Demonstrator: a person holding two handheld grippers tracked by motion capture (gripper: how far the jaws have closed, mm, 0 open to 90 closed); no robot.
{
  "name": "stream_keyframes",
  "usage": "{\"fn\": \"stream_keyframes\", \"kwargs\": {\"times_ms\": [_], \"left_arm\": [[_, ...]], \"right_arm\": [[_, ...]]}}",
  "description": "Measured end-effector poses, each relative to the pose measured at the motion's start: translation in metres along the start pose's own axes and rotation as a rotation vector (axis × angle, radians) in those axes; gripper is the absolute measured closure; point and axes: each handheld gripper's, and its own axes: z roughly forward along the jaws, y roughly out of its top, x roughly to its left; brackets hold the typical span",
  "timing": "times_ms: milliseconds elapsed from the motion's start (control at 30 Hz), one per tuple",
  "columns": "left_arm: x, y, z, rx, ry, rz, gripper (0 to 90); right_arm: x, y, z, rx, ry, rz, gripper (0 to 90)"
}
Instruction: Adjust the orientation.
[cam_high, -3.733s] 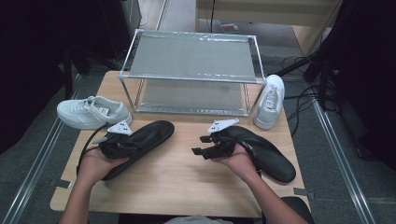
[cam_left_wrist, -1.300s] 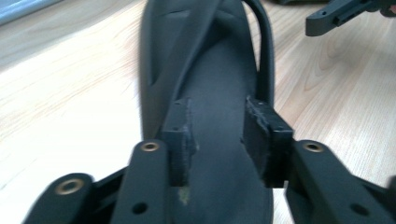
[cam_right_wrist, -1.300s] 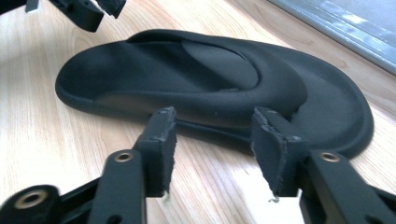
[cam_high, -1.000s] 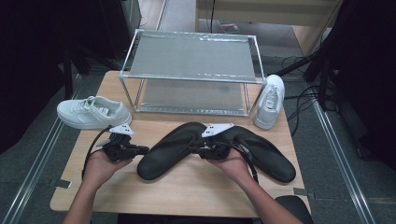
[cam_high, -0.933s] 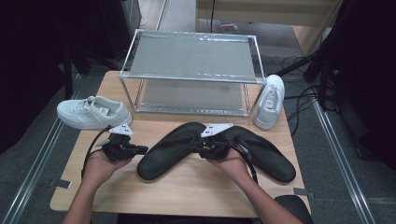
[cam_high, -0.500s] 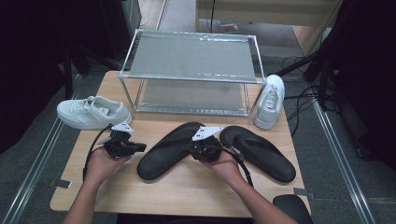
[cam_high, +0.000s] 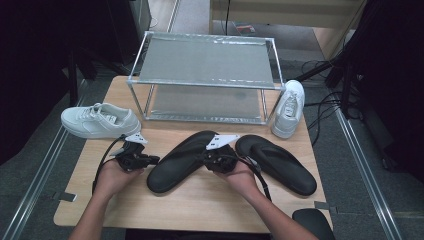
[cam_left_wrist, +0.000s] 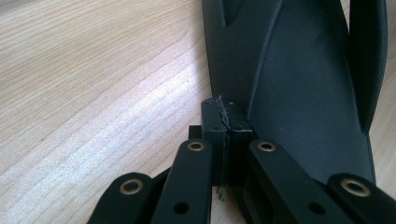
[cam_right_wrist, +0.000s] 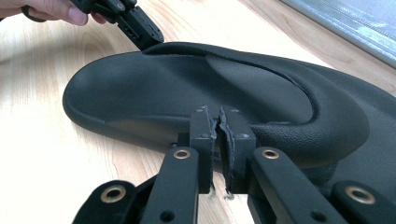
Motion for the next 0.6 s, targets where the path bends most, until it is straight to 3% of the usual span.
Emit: {"fn": "stream_keyframes", "kwargs": {"times_ms": [367,500,600], "left_arm": [[-0.009,-0.002,0.001,0.020,-0.038,0.018,90.0],[-0.018,-0.004,0.001,0.004,0.005,0.049,90.0],[-0.020,-0.005,0.002,0.014,-0.022,0.044,90.0]], "right_arm": [[-0.004,-0.001,-0.003,0.007,-0.011,0.014,85.8],[-0.006,-0.001,-0.004,0.008,0.000,0.028,85.9],[-0.007,-0.001,-0.005,0.011,-0.010,0.018,85.9]]}}
